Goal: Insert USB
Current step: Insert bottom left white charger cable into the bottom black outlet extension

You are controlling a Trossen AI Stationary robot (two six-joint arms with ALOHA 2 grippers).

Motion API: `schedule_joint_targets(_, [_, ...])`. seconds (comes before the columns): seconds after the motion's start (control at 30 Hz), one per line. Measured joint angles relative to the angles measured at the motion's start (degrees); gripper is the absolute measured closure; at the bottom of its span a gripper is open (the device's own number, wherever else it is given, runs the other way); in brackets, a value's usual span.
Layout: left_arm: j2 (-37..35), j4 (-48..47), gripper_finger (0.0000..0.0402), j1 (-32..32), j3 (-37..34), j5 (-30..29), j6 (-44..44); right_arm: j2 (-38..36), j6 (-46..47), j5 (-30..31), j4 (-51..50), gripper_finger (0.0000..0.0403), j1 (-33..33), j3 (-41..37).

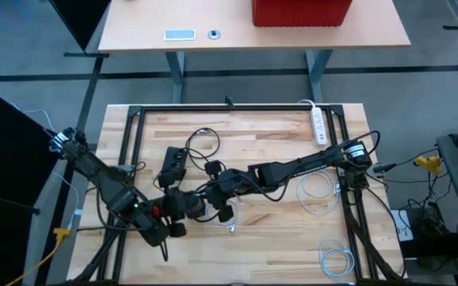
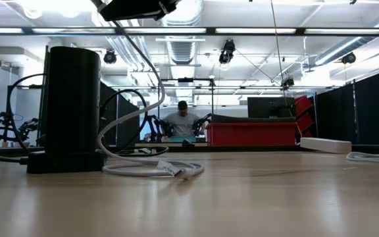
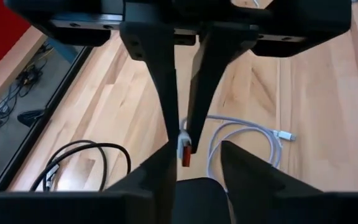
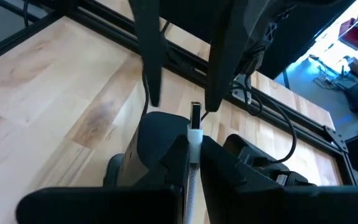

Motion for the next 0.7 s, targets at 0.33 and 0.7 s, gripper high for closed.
schedule_joint_targets(0.33, [0.0, 0.04, 0.0336, 0.04, -0.09, 0.0, -0.04, 0.0, -0.01, -0.04, 0.06, 0.0389, 0.56, 0.04])
schedule_joint_targets(0.7, [0.0, 0.19, 0.0323, 0.01, -0.11, 0.1, -0.07, 0.0, -0.02, -0.02, 0.9, 0.0389, 1.26, 0.07])
